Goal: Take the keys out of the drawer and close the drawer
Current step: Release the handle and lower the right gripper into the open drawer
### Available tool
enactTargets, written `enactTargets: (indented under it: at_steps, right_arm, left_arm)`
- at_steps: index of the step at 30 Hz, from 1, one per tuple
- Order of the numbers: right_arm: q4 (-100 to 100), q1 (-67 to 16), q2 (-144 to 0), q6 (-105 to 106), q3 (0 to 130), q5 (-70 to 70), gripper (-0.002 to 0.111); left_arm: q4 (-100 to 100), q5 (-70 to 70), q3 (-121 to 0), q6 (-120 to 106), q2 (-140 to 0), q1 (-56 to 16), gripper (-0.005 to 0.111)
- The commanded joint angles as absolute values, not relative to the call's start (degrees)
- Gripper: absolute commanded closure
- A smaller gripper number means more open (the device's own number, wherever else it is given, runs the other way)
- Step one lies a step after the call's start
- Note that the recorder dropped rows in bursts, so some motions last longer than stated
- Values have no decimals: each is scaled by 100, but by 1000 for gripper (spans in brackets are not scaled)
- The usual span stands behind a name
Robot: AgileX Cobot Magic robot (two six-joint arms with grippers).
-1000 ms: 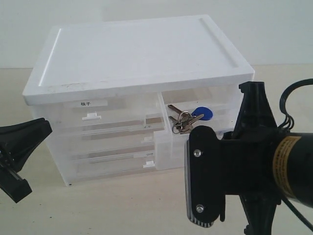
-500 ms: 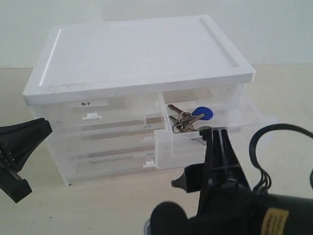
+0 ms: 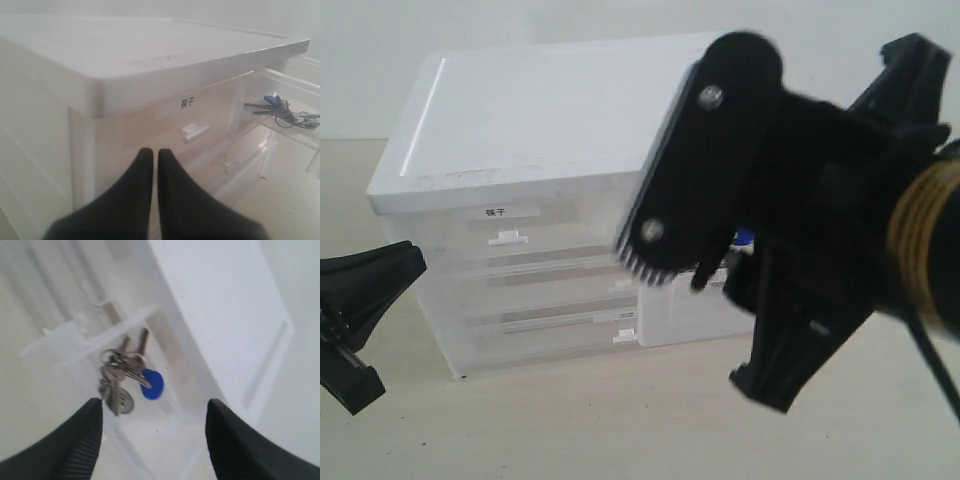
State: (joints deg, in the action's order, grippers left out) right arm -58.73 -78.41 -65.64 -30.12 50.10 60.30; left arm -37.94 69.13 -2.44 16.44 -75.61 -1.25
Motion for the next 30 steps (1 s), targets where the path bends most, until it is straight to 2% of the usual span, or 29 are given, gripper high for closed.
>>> enactTargets:
  at_steps: [1, 4, 7, 12, 20, 30]
  right_arm:
    - [-5419, -6850, -6351, -3123, 5100, 5818, 53]
    - [-4478, -6097, -6223, -2454, 5100, 5024, 55]
    - [-3520, -5480, -6195, -1812, 5195, 4496, 61]
    - [-2460, -4902, -6331, -1062, 5366, 4280, 57]
    - [-1474, -4679, -7248, -273, 5660, 4214, 57]
    - [-1357, -4679, -7892, 0, 5895, 4232, 57]
  left_arm:
    - [-3867, 6966, -274, 1620, -7583, -122, 102]
    - [-3908, 6892, -274, 1620, -7583, -122, 102]
    - [-3991, 6897, -274, 1620, -7583, -122, 102]
    - [-4055, 6897, -274, 1645, -7583, -122, 102]
    - [-4138, 6853, -274, 1709, -7583, -122, 102]
    - [-4138, 6898, -274, 1709, -7583, -122, 102]
